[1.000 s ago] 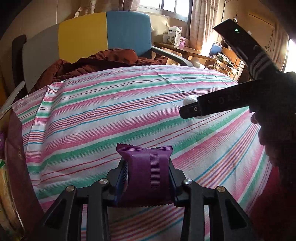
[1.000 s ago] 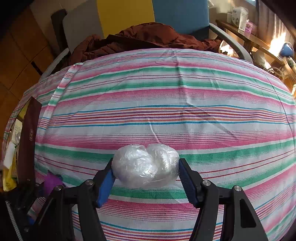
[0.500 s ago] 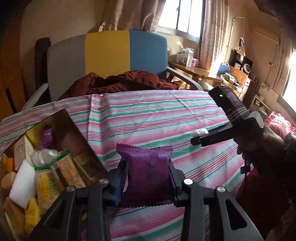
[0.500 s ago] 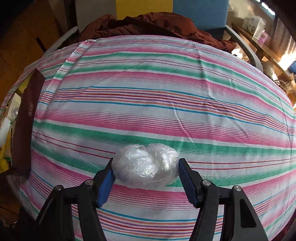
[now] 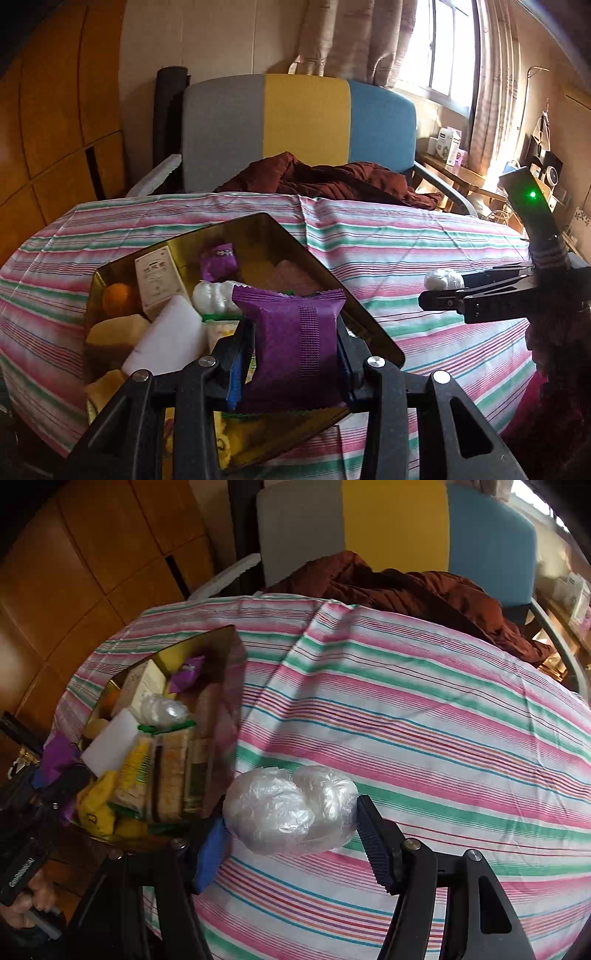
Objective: Organize objects
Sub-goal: 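Carry the pouch and cotton ball bundle toward the gold tray, then lower the pouch and cotton ball into the gold tray and open both tools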
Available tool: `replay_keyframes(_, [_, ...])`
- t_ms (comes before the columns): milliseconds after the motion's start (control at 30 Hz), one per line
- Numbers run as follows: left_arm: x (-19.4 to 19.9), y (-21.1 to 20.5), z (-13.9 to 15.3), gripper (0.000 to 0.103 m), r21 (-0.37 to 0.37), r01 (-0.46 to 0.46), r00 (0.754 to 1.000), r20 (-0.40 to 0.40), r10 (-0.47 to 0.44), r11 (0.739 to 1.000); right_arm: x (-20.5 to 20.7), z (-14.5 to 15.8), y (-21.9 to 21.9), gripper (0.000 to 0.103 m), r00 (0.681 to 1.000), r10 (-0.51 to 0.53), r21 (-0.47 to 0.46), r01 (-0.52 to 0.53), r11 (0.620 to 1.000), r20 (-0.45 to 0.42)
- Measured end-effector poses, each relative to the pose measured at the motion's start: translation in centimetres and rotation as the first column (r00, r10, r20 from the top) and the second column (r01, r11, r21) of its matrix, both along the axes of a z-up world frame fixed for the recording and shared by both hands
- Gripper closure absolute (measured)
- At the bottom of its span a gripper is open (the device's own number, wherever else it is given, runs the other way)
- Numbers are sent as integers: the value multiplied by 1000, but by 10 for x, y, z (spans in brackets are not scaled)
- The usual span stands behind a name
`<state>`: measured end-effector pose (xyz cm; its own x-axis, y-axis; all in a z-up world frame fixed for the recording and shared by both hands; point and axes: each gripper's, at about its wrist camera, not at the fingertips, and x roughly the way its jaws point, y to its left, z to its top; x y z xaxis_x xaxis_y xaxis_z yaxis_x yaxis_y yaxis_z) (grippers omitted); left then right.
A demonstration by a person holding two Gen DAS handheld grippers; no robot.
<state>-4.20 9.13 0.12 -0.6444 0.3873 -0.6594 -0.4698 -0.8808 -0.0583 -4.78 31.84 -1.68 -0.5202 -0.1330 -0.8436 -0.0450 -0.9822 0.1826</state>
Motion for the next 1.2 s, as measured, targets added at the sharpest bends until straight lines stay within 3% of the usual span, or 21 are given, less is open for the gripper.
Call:
replay_keyframes(300, [-8, -49, -11, 64, 6, -83, 996, 31, 83, 997, -14, 9, -67, 37, 995, 82, -41, -85, 996, -60])
replay_keyframes(633, [-14, -94, -23, 64, 100, -122, 988, 111, 111, 987, -49, 8, -97, 37, 992, 113, -23, -115, 993, -61])
replay_keyframes(800, [-21, -91, -26, 64, 146, -118, 983, 158, 95, 982, -59, 8, -102, 37, 992, 104, -22, -106, 994, -70])
replay_keyframes(1000, [-31, -76, -23, 64, 172, -97, 985, 161, 70, 980, -67, 5, -102, 37, 993, 97, -20, -98, 995, -64])
replay_keyframes(1200, [-54, -60, -24, 64, 189, -112, 980, 186, 76, 976, -81, 12, -88, 36, 996, 34, -113, -43, 993, -87])
